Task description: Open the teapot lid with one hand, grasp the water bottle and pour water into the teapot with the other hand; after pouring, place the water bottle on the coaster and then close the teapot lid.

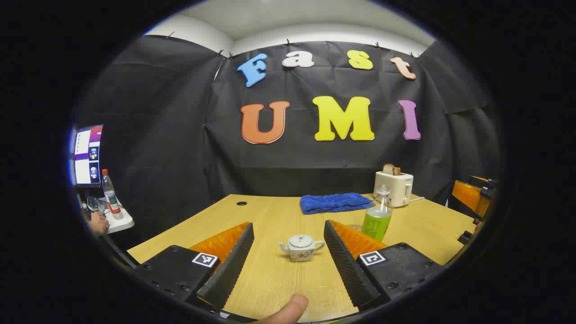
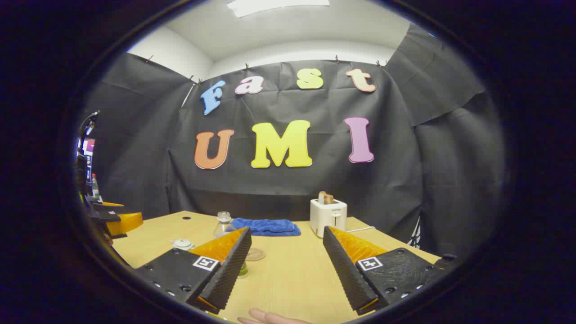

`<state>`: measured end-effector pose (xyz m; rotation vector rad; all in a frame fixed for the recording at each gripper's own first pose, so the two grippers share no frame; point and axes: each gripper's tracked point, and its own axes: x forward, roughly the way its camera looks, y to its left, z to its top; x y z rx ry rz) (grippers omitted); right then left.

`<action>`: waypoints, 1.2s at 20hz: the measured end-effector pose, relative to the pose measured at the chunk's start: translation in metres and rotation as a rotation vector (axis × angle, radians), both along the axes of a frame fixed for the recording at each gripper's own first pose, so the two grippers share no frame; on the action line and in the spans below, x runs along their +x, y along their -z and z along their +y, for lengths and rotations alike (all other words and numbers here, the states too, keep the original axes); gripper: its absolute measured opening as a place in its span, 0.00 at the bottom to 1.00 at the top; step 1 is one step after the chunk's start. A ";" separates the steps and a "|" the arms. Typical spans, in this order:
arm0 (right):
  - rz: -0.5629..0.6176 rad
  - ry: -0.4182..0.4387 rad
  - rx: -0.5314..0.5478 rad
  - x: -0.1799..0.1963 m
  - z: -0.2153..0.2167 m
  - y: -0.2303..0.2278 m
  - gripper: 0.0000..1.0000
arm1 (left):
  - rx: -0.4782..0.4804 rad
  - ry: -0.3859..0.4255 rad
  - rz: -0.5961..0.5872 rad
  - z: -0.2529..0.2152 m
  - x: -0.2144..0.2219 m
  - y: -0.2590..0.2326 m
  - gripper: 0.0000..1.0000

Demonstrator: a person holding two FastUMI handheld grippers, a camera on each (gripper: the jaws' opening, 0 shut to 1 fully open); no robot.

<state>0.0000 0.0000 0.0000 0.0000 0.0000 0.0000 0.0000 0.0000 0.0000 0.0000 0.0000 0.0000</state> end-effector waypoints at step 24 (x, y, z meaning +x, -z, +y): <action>0.076 -0.036 0.015 0.021 0.005 0.036 0.96 | 0.003 0.027 0.039 -0.003 0.012 0.021 0.98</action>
